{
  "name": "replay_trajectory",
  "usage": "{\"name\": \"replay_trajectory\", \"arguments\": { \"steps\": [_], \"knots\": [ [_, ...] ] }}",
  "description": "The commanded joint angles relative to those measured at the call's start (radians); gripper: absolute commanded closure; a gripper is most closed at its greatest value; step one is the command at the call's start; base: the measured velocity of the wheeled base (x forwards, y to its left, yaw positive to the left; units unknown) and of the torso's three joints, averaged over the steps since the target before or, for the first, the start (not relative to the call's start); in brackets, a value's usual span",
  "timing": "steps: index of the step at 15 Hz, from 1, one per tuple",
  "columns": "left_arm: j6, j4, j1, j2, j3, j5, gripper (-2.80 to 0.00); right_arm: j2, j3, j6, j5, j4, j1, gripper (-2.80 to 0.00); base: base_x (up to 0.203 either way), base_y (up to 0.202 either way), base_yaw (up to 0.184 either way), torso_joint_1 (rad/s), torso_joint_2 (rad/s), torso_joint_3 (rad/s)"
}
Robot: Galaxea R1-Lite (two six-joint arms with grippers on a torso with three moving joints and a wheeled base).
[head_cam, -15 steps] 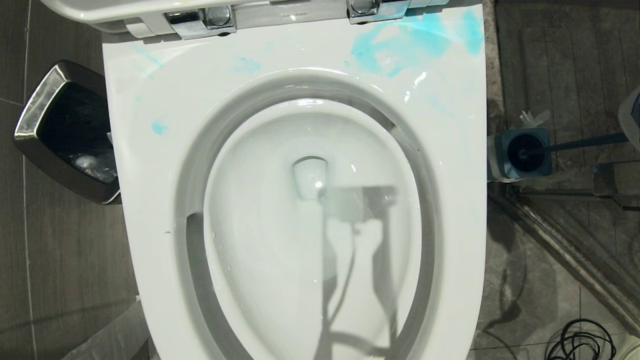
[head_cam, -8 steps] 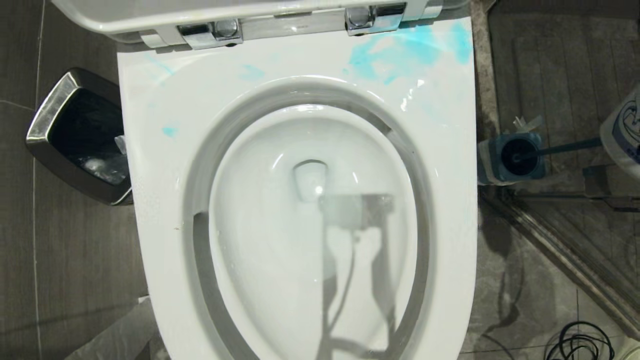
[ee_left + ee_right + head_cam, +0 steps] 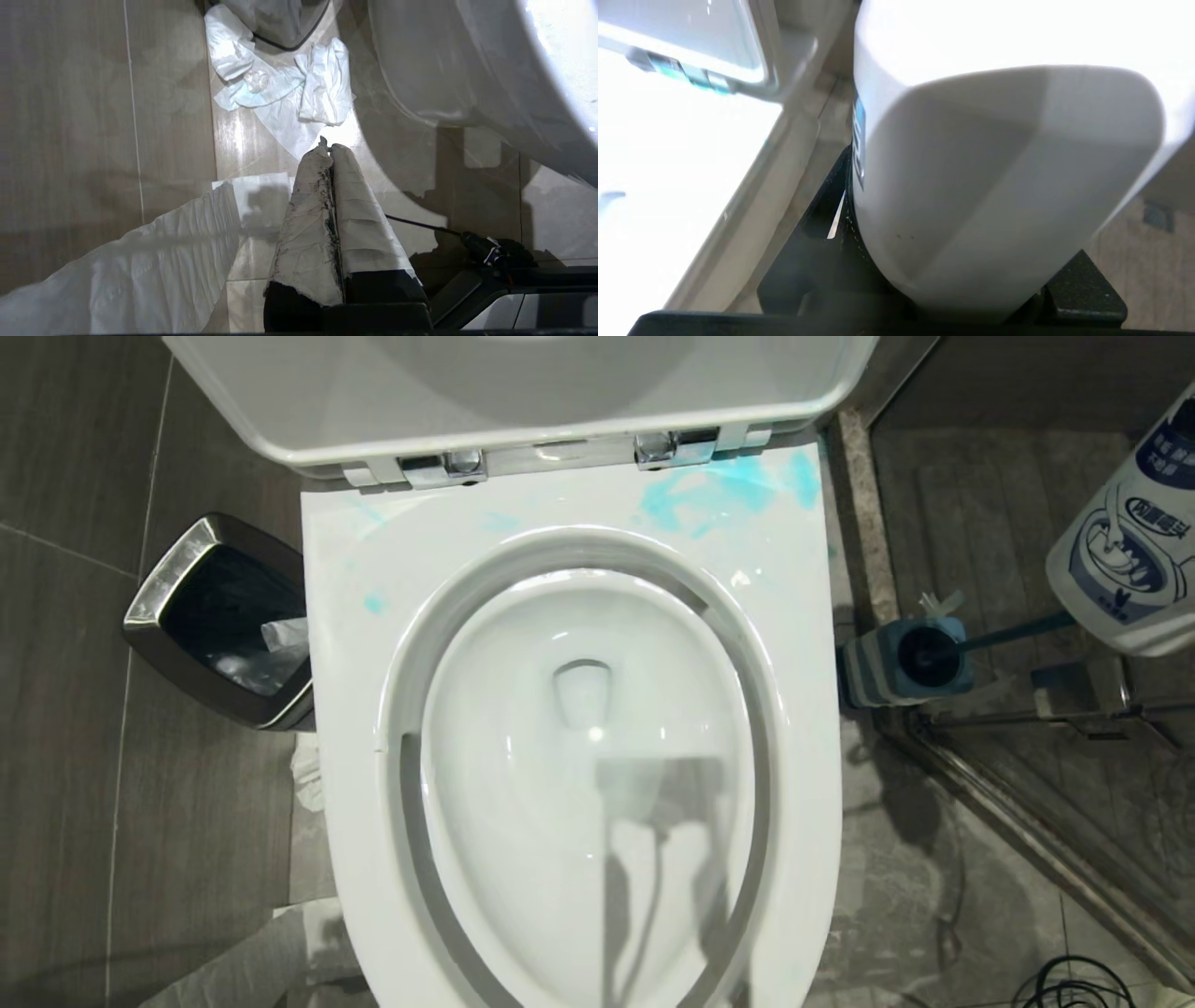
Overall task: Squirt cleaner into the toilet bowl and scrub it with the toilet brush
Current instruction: Pour in the cleaning agent
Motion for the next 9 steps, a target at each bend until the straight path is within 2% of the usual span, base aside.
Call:
{"name": "replay_trajectory", "arguments": {
  "steps": [1, 3, 6, 9],
  "knots": [
    [0.0, -0.001, 0.0, 0.001, 0.0, 0.002, 0.0, 0.053, -0.039, -0.003, 0.0, -0.003, 0.001, 0.0, 0.0, 0.0, 0.0, 0.002, 0.0, 0.202],
    [0.0, -0.001, 0.0, 0.001, 0.0, 0.0, 0.0, 0.087, -0.055, -0.008, 0.0, -0.043, 0.001, 0.0, 0.0, 0.0, 0.0, -0.004, 0.0, 0.203],
    [0.0, -0.001, 0.0, 0.001, 0.0, 0.002, 0.0, 0.145, -0.07, -0.046, -0.003, -0.176, 0.001, 0.0, 0.0, 0.0, 0.0, -0.002, 0.0, 0.199],
    [-0.002, -0.001, 0.0, 0.001, 0.0, 0.001, 0.0, 0.169, -0.097, -0.08, 0.003, -0.181, 0.04, 0.0, 0.0, 0.0, 0.0, 0.004, 0.0, 0.2]
  ]
}}
